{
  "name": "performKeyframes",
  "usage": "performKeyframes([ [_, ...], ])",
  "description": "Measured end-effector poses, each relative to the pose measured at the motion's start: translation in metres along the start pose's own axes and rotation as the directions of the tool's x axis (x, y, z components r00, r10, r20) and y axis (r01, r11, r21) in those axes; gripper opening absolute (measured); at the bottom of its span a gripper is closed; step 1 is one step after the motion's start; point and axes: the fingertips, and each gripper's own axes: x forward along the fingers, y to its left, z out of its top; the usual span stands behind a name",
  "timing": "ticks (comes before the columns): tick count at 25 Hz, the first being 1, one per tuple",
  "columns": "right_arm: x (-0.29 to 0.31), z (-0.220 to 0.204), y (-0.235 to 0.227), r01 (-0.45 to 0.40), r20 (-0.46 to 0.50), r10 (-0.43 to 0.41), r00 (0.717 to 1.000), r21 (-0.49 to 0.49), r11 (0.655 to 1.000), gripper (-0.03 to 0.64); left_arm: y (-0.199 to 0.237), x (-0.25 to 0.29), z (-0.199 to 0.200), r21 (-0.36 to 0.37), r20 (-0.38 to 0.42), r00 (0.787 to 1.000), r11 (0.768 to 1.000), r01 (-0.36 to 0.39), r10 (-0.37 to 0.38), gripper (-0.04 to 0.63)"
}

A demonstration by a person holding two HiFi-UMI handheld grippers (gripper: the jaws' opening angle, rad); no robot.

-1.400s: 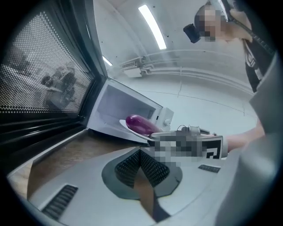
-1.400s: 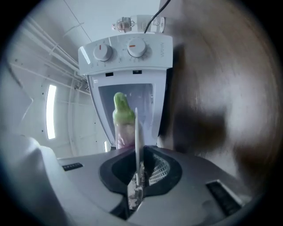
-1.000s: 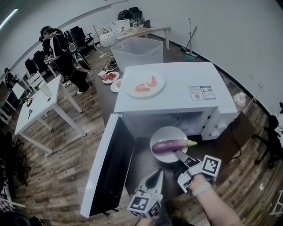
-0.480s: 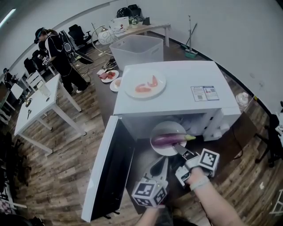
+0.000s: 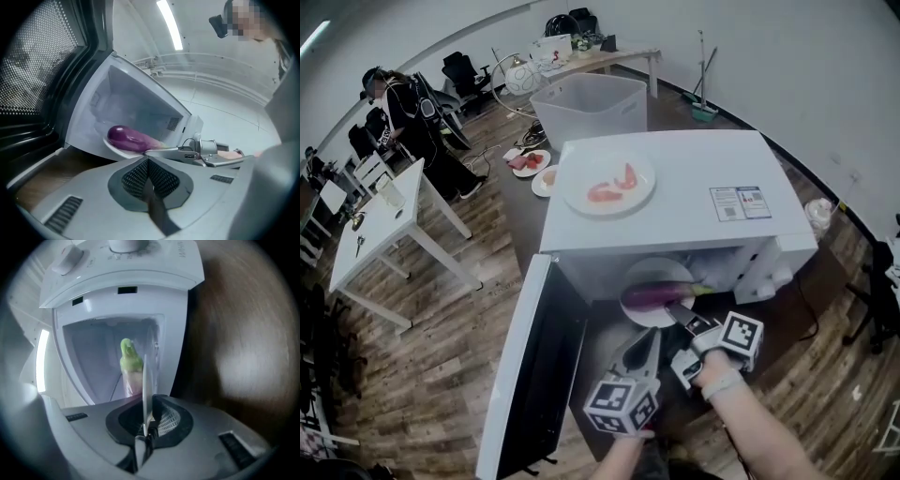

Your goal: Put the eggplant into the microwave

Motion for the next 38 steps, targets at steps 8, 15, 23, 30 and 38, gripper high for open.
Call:
performKeyframes([
  [8,0.013,0.01,0.001,-0.009,0.012,0.009,1.0,0.009,1.0,0.023,0.009,0.015,0.001,-0.029,0.0,1.0,1.0,-0.001,0.001,0.0],
  [15,0.018,0.016,0.004,-0.001,0.006,0.001,1.0,-0.052,0.999,0.032,0.013,0.023,0.004,-0.051,0.013,1.0,0.999,0.0,0.001,0.0],
  [23,0.018,0.008,0.016,-0.056,-0.063,0.047,0.997,-0.143,0.988,0.083,0.015,0.034,0.007,-0.075,0.019,1.0,0.997,-0.003,0.004,0.0],
  [30,0.004,-0.002,0.028,-0.114,-0.119,0.085,0.989,-0.269,0.956,0.129,0.018,0.041,0.008,-0.088,0.021,1.0,0.996,-0.006,0.008,0.0],
  [38,-0.019,0.006,0.011,0.089,-0.014,-0.156,0.988,-0.77,0.632,0.005,0.024,0.043,0.011,-0.102,0.022,1.0,0.995,-0.017,0.02,0.0],
])
